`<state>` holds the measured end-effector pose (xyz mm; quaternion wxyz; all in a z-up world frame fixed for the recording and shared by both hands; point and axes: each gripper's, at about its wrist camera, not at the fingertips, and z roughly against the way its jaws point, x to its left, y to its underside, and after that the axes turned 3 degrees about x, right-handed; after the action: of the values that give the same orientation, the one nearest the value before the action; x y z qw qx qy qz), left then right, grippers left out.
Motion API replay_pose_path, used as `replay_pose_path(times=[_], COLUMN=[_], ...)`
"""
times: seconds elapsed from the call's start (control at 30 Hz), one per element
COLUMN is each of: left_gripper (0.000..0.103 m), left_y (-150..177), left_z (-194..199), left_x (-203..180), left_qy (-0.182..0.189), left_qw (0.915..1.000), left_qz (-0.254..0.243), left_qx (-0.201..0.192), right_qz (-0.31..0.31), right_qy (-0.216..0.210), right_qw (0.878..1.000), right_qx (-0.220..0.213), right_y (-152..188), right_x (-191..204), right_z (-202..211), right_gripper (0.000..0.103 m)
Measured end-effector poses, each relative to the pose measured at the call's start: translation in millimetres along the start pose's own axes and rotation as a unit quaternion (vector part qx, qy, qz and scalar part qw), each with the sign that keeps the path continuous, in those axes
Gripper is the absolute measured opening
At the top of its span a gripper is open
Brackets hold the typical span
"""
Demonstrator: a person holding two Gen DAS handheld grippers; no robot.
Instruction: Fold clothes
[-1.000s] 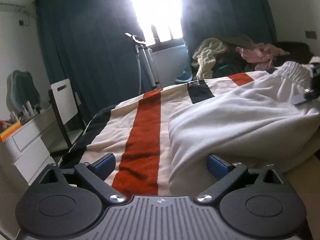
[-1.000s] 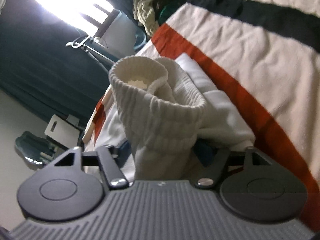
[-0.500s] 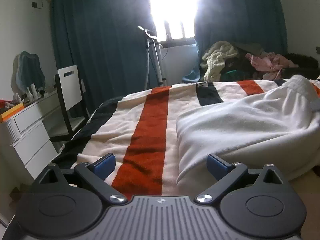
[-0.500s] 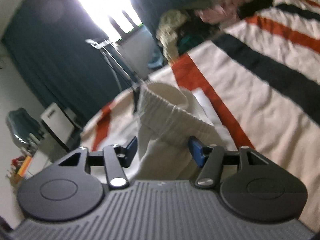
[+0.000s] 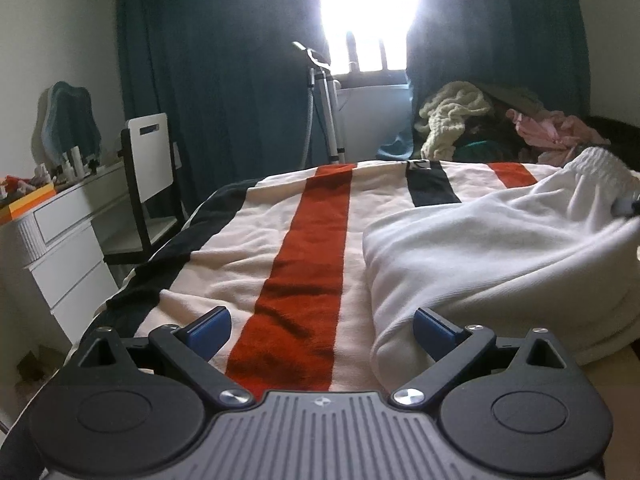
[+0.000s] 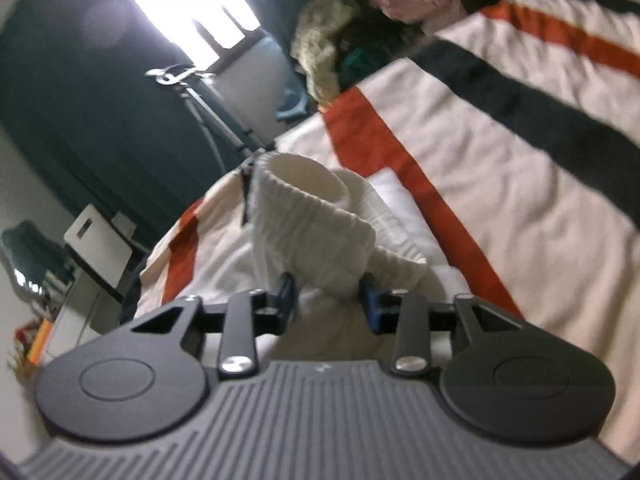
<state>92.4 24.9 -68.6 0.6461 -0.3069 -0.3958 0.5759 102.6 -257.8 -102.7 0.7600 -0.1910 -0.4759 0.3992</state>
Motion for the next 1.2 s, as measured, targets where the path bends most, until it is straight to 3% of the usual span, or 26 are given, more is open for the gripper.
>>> replay_pose_path(times=[0.13,0.23,0.33,0.37,0.47,0.53,0.63,0.73,0.83,0.93,1.03,1.2], left_gripper=[0.099,0.099,0.099,0.099,0.099,0.099,0.099,0.099,0.099,0.099,0.099,0.096], left_y=[-3,-4,-4,-4,-3,-3,-3,-3,-2,2,6,12], left_z=[0,3,5,5,2,1,-2,-7,-18,-37,-59,-79], left_x=[6,6,4,3,5,9,18,29,33,30,23,23], left_qy=[0.007,0.011,0.02,0.023,0.036,0.049,0.076,0.132,0.198,0.251,0.285,0.32], left_qw=[0.9998,0.9996,0.9995,0.9995,0.9989,0.9975,0.9928,0.9797,0.959,0.9376,0.922,0.8947], left_qz=[0.021,0.023,0.023,0.021,0.032,0.05,0.09,0.147,0.196,0.228,0.24,0.288], left_qx=[-0.001,-0.01,-0.012,-0.01,0.001,0.01,0.023,0.034,0.051,0.077,0.105,0.12], right_qz=[0.061,0.068,0.053,0.039,-0.05,-0.115,-0.179,-0.203,-0.216,-0.25,-0.24,-0.209], right_qy=[-0.055,-0.076,-0.018,0.011,0.09,0.092,0.065,0.06,0.062,0.04,0.031,-0.061], right_qw=[0.994,0.987,0.988,0.99,0.993,0.988,0.981,0.977,0.974,0.967,0.968,0.975], right_qx=[-0.069,-0.125,-0.146,-0.139,-0.062,-0.038,-0.019,-0.007,0.008,0.044,0.061,0.052], right_y=[-13,-20,-14,-11,-3,3,5,5,8,15,22,19], right_x=[22,20,5,-3,-39,-61,-75,-78,-83,-93,-91,-72], right_z=[21,36,39,35,16,12,12,10,5,-5,-17,-11], right_gripper=[0.025,0.024,0.024,0.024,0.03,0.049,0.066,0.069,0.087,0.088,0.089,0.09])
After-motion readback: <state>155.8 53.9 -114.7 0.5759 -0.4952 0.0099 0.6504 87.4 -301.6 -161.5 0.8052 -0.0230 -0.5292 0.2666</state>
